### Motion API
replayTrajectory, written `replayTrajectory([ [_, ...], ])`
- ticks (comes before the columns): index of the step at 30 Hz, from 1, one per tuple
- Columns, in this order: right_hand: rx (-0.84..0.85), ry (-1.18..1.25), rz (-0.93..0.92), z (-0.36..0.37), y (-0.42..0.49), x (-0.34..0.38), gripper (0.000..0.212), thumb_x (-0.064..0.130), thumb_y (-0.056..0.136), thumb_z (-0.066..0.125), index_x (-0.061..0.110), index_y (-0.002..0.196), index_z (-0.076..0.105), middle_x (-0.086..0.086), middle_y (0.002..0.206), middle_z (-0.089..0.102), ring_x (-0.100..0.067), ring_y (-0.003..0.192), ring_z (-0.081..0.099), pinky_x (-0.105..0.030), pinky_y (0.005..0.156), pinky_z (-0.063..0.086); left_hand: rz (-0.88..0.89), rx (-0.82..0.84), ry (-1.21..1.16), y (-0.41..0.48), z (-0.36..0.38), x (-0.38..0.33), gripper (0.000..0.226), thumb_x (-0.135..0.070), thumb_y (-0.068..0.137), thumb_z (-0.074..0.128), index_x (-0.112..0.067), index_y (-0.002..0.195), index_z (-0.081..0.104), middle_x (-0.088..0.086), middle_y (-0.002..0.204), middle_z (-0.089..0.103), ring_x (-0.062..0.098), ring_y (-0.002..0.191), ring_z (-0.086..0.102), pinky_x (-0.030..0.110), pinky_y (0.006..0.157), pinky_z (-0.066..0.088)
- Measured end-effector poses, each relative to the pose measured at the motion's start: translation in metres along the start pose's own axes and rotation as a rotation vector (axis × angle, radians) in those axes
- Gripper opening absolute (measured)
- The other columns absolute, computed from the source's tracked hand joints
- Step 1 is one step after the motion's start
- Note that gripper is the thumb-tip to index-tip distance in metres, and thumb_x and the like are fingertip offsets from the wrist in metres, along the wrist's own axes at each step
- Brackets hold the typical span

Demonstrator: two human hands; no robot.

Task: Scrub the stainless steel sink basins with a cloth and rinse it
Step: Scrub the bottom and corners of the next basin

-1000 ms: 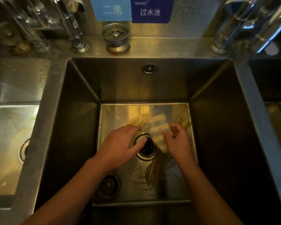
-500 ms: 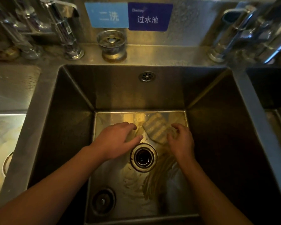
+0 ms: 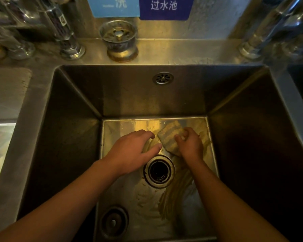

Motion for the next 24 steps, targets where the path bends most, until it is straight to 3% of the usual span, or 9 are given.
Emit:
replayTrajectory([
  [4,0.196,0.202,0.045,0.004,-0.001,-0.001,0.05,0.037,0.081,0.078,0.013,0.122,0.058,-0.002,0.099,0.069,-0.018,0.09,0.065,-0.022,0.07,0.045,-0.003,0.009,0.012,0.001,0.002,-0.003,0.061,-0.07,0.089,0.032,-0.029,0.128,0.056,-0.007,0.127,0.061,0.015,0.11,0.058,0.036,0.09,0.049],
  [7,0.274,0.203,0.025,0.006,-0.004,-0.002,0.026,0.03,0.082,0.078,0.019,0.099,0.062,0.011,0.08,0.061,-0.006,0.073,0.058,-0.015,0.056,0.039,-0.004,0.016,0.027,0.002,0.006,-0.001,0.061,-0.071,0.089,0.03,-0.031,0.127,0.055,-0.008,0.126,0.061,0.015,0.108,0.058,0.036,0.088,0.049],
  [11,0.226,0.193,-0.037,0.008,-0.003,-0.001,0.027,0.026,0.075,0.083,0.017,0.086,0.06,0.0,0.08,0.064,-0.014,0.07,0.059,-0.025,0.061,0.044,0.0,0.004,0.02,0.002,0.005,0.0,0.064,-0.073,0.087,0.027,-0.031,0.127,0.055,-0.008,0.125,0.061,0.015,0.108,0.058,0.037,0.088,0.05],
  [13,0.208,0.209,-0.037,0.004,-0.003,-0.002,0.025,0.021,0.077,0.081,0.016,0.086,0.058,0.001,0.079,0.063,-0.013,0.068,0.058,-0.019,0.058,0.042,0.011,-0.004,0.03,0.002,0.004,-0.002,0.062,-0.071,0.089,0.029,-0.03,0.127,0.056,-0.008,0.124,0.061,0.014,0.108,0.058,0.037,0.088,0.049],
  [15,0.176,0.189,-0.037,-0.003,-0.003,-0.003,0.028,0.019,0.078,0.079,0.019,0.093,0.055,0.003,0.084,0.062,-0.014,0.075,0.059,-0.019,0.06,0.042,0.021,-0.006,0.036,0.002,0.003,-0.003,0.062,-0.071,0.089,0.029,-0.03,0.126,0.056,-0.008,0.123,0.061,0.014,0.108,0.057,0.037,0.088,0.049],
  [19,0.24,0.193,0.06,-0.019,-0.001,-0.01,0.045,0.017,0.08,0.078,0.017,0.118,0.054,0.003,0.106,0.059,-0.018,0.097,0.058,-0.026,0.085,0.046,0.015,-0.004,0.016,0.001,0.003,0.0,0.064,-0.073,0.088,0.027,-0.03,0.125,0.056,-0.008,0.122,0.061,0.014,0.106,0.058,0.038,0.087,0.05],
  [21,0.348,0.078,0.02,-0.022,0.002,-0.015,0.032,0.021,0.081,0.077,0.016,0.11,0.065,-0.001,0.108,0.067,-0.021,0.096,0.063,-0.032,0.088,0.052,0.007,-0.004,0.013,0.001,0.005,0.002,0.064,-0.073,0.089,0.027,-0.03,0.126,0.056,-0.009,0.124,0.061,0.013,0.107,0.058,0.038,0.087,0.05],
  [24,0.355,0.086,-0.051,-0.029,-0.003,-0.016,0.009,0.024,0.081,0.077,0.021,0.087,0.071,-0.005,0.089,0.073,-0.025,0.085,0.069,-0.039,0.079,0.056,0.001,0.012,0.018,-0.001,0.01,0.004,0.067,-0.076,0.087,0.025,-0.031,0.125,0.056,-0.009,0.124,0.061,0.013,0.106,0.059,0.037,0.088,0.05],
])
Point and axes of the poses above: each hand's wrist, its own y-axis towards the middle knuckle, its own z-axis out of the palm, x = y × z, the point moved 2 cm from there along y, towards the middle knuckle
